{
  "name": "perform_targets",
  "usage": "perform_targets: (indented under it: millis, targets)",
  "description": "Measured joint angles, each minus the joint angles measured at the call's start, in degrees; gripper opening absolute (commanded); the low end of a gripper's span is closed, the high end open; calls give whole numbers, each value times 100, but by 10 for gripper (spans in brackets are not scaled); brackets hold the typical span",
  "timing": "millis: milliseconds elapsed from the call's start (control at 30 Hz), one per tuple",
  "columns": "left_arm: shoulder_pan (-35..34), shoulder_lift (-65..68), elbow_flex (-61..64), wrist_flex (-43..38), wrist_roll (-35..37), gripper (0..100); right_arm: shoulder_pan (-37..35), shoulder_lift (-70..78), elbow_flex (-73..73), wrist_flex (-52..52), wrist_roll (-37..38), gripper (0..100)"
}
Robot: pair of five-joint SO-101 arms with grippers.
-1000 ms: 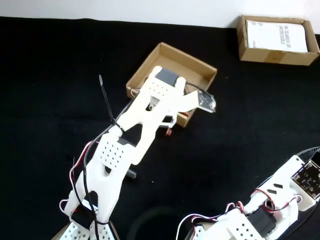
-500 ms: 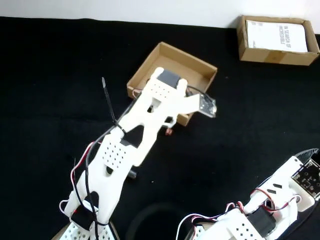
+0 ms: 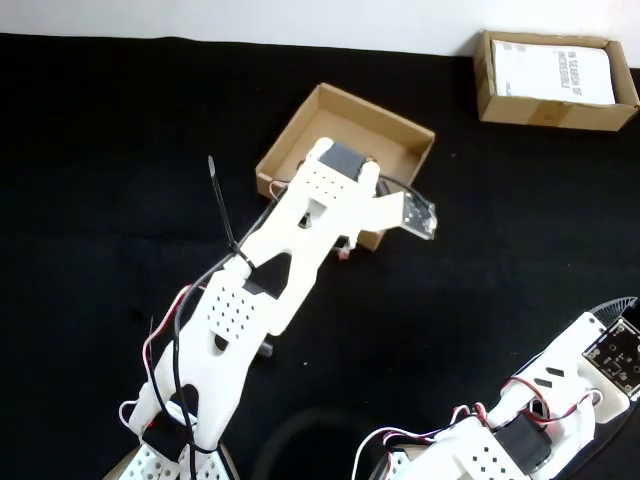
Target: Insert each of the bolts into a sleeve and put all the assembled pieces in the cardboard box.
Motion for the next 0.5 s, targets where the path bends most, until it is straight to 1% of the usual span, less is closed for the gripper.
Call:
perform_targets:
  millis: [167,367,500]
  targets:
    - [9,0,0,0,53,7,0,0,0,0,0,6]
    - [44,-18,-571,360,923,7,0,0,0,0,0,6]
    - [97,-158,-765,378,1495,7,0,0,0,0,0,6]
